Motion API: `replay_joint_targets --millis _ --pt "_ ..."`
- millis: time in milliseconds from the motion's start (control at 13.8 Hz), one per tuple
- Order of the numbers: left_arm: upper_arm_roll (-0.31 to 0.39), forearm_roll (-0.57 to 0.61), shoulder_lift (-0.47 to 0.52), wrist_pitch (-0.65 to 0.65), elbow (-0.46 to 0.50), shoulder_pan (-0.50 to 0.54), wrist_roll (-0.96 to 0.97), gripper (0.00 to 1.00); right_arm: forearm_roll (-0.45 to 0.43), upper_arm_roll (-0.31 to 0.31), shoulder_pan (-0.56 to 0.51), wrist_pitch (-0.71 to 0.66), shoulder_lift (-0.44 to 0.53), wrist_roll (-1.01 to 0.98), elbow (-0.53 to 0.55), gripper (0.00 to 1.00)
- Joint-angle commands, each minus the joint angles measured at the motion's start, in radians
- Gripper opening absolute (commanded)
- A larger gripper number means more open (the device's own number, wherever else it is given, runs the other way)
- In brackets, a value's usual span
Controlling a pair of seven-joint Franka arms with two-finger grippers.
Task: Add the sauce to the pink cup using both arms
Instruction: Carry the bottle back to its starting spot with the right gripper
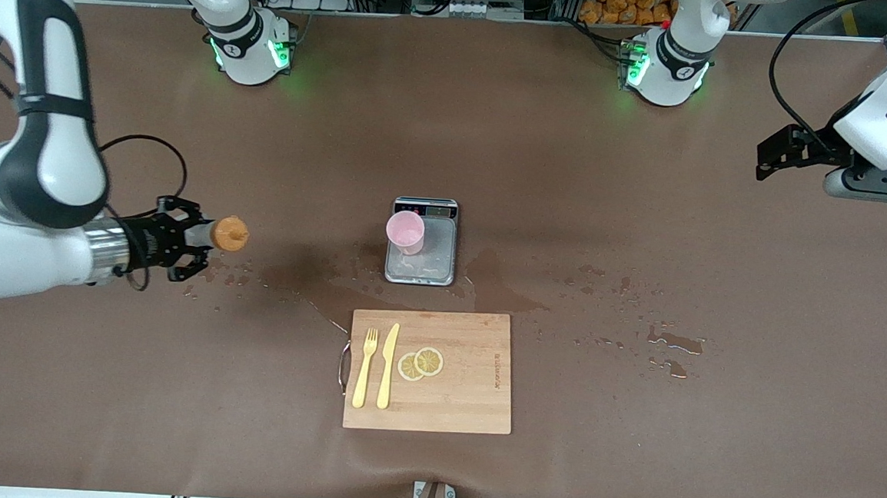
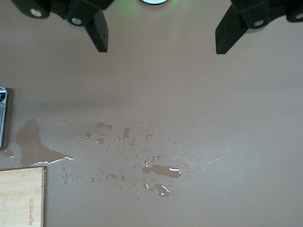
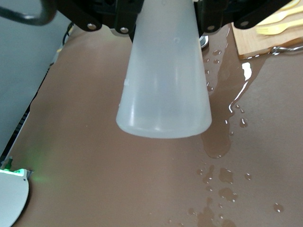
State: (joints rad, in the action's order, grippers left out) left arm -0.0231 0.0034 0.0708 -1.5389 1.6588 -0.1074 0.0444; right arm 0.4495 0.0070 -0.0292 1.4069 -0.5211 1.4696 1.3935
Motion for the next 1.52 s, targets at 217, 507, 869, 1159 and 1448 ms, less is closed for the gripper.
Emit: replay_joint_targets --millis 217,507,869,1159,1448 --pt "-0.009 -0.017 0.038 0.019 0.012 0.005 -0.006 1.00 0.118 0.014 -0.136 -0.055 -0.055 -0.202 0.013 0.15" --pt "-0.003 -0.017 0.038 0.017 0.009 0.006 -0.008 1.00 0.158 0.014 -0.227 -0.074 -0.128 -0.360 0.015 0.18" --pt "-0.011 -0.017 0.029 0.025 -0.028 0.000 -0.006 1.00 0.185 0.014 -0.325 -0.086 -0.223 -0.558 0.015 0.22" --pt "-0.011 -0.019 0.024 0.040 -0.025 0.002 0.002 1.00 0.218 0.014 -0.386 -0.091 -0.305 -0.693 0.015 0.23" --pt "-0.011 -0.019 0.023 0.042 -0.024 0.006 0.003 1.00 0.229 0.014 -0.416 -0.101 -0.347 -0.759 0.015 0.30"
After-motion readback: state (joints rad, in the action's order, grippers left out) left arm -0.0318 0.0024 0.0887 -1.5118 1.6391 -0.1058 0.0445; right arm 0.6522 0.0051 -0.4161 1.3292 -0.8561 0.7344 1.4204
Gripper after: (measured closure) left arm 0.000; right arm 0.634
